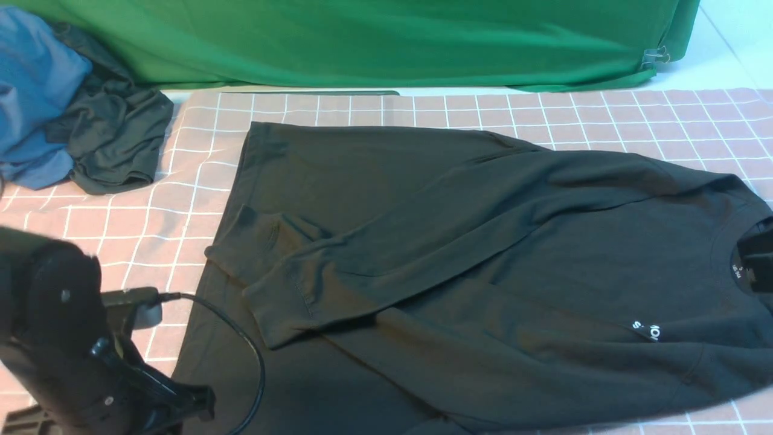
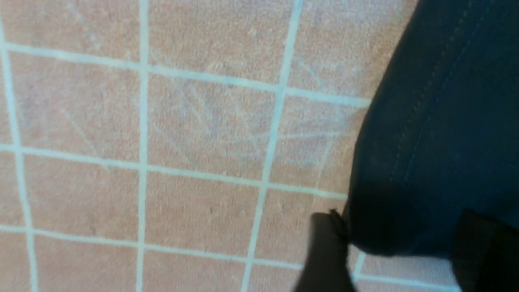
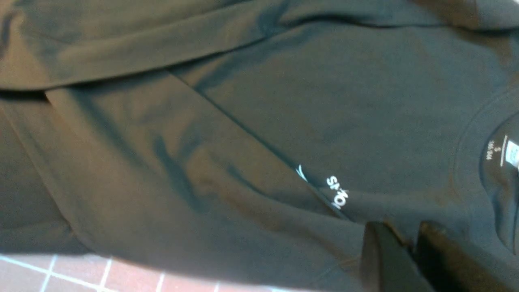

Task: Fold a long-sleeved shirt over a pink coffee tablecloth.
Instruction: 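Grasp the near edge of the shirt at its hem and shoulder corners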

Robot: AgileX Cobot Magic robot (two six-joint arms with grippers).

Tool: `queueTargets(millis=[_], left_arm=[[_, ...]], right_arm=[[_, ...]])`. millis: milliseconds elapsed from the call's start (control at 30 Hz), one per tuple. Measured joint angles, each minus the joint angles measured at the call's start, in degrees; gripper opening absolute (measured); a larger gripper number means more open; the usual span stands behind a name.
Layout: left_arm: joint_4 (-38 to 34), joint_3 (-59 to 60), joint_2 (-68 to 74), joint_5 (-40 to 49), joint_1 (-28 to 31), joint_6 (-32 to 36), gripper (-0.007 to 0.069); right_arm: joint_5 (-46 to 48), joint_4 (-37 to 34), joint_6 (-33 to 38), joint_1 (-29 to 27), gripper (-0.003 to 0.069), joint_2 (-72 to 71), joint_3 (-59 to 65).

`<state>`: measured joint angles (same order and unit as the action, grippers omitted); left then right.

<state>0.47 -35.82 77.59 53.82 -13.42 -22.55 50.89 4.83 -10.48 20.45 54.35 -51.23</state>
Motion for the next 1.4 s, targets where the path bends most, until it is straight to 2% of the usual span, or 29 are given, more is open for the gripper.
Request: queueTargets(millis=[133, 333, 433, 533, 600, 700, 767, 967, 1100, 1200, 1300, 1333, 1400], left_arm=[[-0.1, 0.3, 2.8, -2.6, 0.0, -0.2, 0.0584], [-2.0, 0.0, 8.8, -3.4, 0.0, -0.7, 0.0587], [-2.8, -0.8, 10.5, -2.8, 0.1, -0.7, 0.054], [-4.0, -1.3, 11.2, -2.7, 0.1, 0.0, 0.0385], [-5.3, -1.6, 11.3, -2.9, 0.0, 0.4, 0.024], [-5.8, -2.3, 10.8, -2.7, -0.2, 1.0, 0.0069], [-5.4, -2.4, 10.1, -2.7, -0.2, 1.2, 0.0047], [-3.0, -2.4, 2.5, -2.7, -0.2, 1.6, 0.0046], [-2.8, -2.4, -5.1, -2.0, -0.2, 1.7, 0.0046], [-2.8, -2.4, -8.6, -1.0, -0.2, 1.2, 0.0046], [-3.1, -2.4, -11.0, 0.1, -0.2, 1.0, 0.0046], [-3.1, -2.4, -11.1, 0.2, -0.2, 1.0, 0.0046], [-3.5, -2.4, -11.7, 0.5, -0.2, 0.8, 0.0046]], right_arm=[[-0.5, -0.3, 0.0, 0.0, 0.0148, 0.0, 0.0], [-0.5, -0.3, 0.1, 0.0, 0.0148, 0.0, 0.0], [-0.5, -0.4, 0.2, 0.0, 0.0148, 0.0, 0.0], [-0.5, -0.4, 0.2, 0.0, 0.0146, 0.0, 0.0], [0.0, -0.4, 0.2, 0.0, 0.0146, 0.0, 0.0], [1.1, -0.4, 0.2, 0.0, 0.0146, 0.1, -0.1], [1.8, -0.3, 0.4, 0.0, 0.0146, 0.1, -0.1], [4.5, 2.9, 1.3, 0.0, 0.0143, 2.2, -0.4], [9.5, 3.2, 1.3, -1.5, 0.009, 7.3, -0.4], [11.8, 3.0, 2.0, -6.2, 0.004, 10.9, -0.4], [13.5, 0.7, 4.8, -13.3, 0.0035, 14.2, -0.4], [13.6, 0.4, 5.1, -13.8, 0.0035, 14.5, -0.4], [14.5, -4.8, 9.2, -18.8, 0.0036, 16.6, -0.4]])
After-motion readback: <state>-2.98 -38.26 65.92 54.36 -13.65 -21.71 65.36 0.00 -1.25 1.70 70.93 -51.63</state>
